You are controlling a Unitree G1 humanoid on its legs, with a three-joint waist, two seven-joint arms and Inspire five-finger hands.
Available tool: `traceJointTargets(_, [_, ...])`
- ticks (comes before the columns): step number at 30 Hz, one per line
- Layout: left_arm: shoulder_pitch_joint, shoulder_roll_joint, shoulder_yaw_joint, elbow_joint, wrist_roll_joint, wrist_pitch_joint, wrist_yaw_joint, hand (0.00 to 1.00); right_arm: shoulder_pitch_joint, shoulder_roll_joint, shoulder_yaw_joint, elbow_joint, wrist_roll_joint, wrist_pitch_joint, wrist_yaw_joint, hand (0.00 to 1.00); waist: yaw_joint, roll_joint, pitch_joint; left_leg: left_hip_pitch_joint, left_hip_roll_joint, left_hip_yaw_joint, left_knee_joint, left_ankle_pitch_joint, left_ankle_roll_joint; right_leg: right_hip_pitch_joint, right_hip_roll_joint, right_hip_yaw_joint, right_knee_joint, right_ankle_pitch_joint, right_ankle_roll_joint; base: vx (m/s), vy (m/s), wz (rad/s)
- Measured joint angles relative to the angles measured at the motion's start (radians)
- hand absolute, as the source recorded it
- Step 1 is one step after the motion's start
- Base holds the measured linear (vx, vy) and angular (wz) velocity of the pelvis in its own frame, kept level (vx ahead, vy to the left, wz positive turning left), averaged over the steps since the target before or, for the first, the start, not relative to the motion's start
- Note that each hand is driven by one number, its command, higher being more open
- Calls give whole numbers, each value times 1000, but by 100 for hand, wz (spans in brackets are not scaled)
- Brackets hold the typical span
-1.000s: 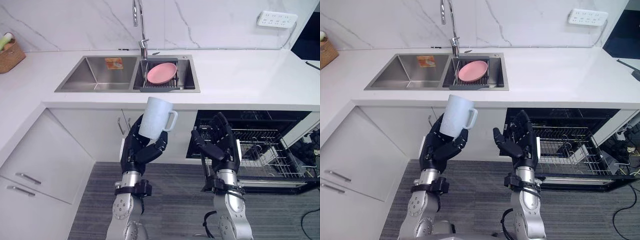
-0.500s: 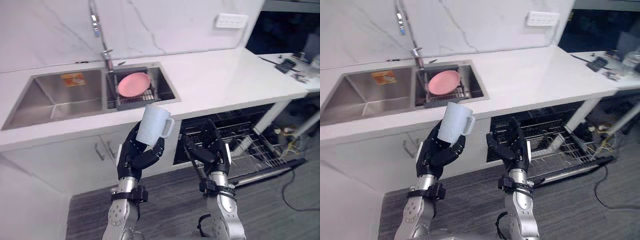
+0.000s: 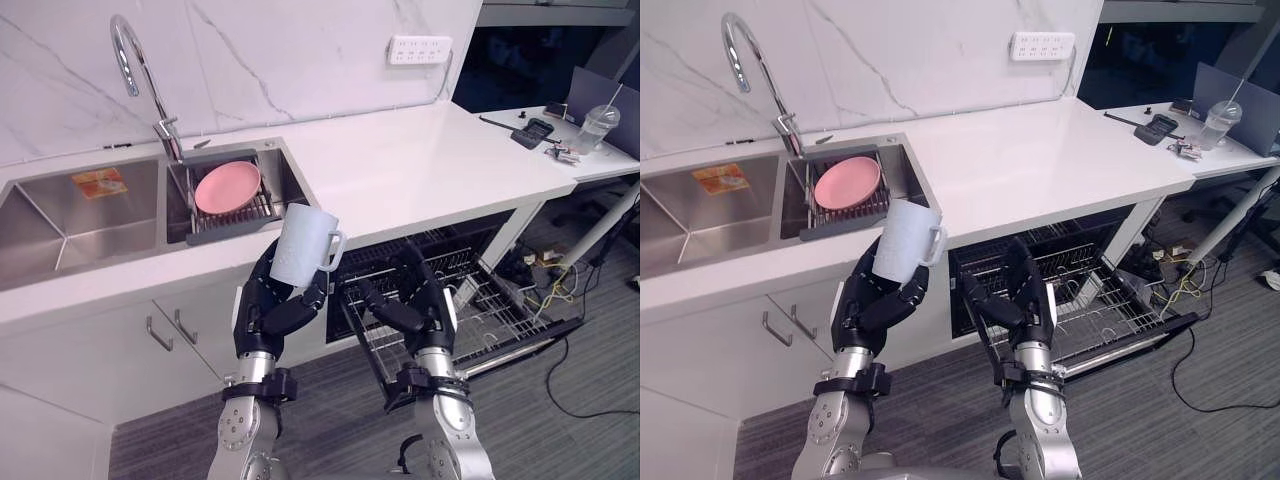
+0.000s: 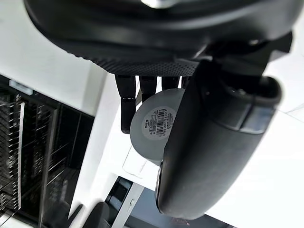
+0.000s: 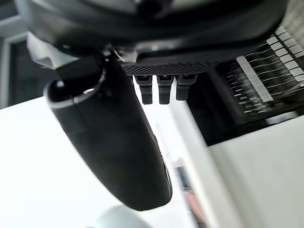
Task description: Walk over to the sink, pick up the cup, carry it to the dishwasher, place the cup inside the dishwasher, then close the dishwasher door
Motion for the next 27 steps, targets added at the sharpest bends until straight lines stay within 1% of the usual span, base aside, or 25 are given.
traceJointTargets(1, [0,0,-1,0,0,0,0,30,-9,-1,-4,5,0,0,-1,90,-1,6,-4,1,-14,-16,-76,20,1,-1,-3,6,0,1,2,120,174,-38])
traceJointTargets(2, [0,7,-3,6,0,0,0,30,-25,0,-7,31,0,0,-1,90,1,3,-13,24,-33,-25,-160,96,-35,2,-5,32,-6,4,19,141,171,-28])
traceJointTargets(3, [-1,23,-3,11,0,0,3,30,-23,4,-9,49,0,2,0,90,-6,-15,-23,45,-53,-17,-203,114,-25,16,-15,40,-43,15,32,151,151,-18])
traceJointTargets(5, [-4,28,-3,17,0,0,3,30,-18,15,-11,51,0,4,1,90,-13,-23,-27,61,-67,-9,-227,115,-23,38,-26,47,-90,30,46,134,123,-8])
traceJointTargets(7, [-4,33,-4,30,1,0,3,30,-17,21,-11,51,0,6,10,90,-12,-24,-29,106,-78,12,-270,120,-15,68,-33,62,-131,41,53,98,93,-21])
traceJointTargets(9, [-6,45,-11,35,1,0,3,30,-17,22,-19,51,1,6,25,90,-16,-29,-40,145,-87,29,-336,141,-14,86,-34,76,-171,56,52,78,32,-18])
traceJointTargets(12, [-28,61,-27,41,2,0,5,30,-17,22,-40,51,5,6,32,90,-27,-29,-41,167,-92,32,-388,165,-17,98,-27,83,-204,74,46,62,-12,-12])
traceJointTargets(13, [-48,67,-25,45,4,0,12,30,-17,17,-42,51,38,6,38,90,-34,-29,-42,188,-88,42,-425,179,-22,102,-19,98,-218,84,41,54,-14,-26])
traceJointTargets(15, [-60,68,-19,46,7,0,23,30,-17,16,-43,51,45,6,40,90,-37,-29,-42,206,-85,56,-445,186,-22,104,-13,115,-222,88,38,41,-17,-34])
traceJointTargets(18, [-115,74,7,79,23,0,38,30,-17,10,-41,51,81,6,52,90,-43,-25,-46,231,-77,59,-473,192,-22,105,1,151,-236,100,34,22,-25,-37])
traceJointTargets(20, [-143,76,28,100,23,0,50,30,-17,5,-40,51,96,6,67,90,-59,-18,-51,238,-75,66,-482,193,-22,103,6,170,-250,116,33,-1,7,-29])
traceJointTargets(22, [-167,80,44,119,23,0,62,30,-17,-3,-40,51,126,6,84,90,-64,-12,-55,242,-75,81,-487,193,-21,102,6,188,-268,131,36,-20,37,-32])
traceJointTargets(27, [-218,104,81,140,24,0,87,30,-18,-9,-31,51,234,6,131,90,-81,-9,-57,242,-82,86,-488,198,-14,113,1,201,-319,170,45,-55,29,-8])
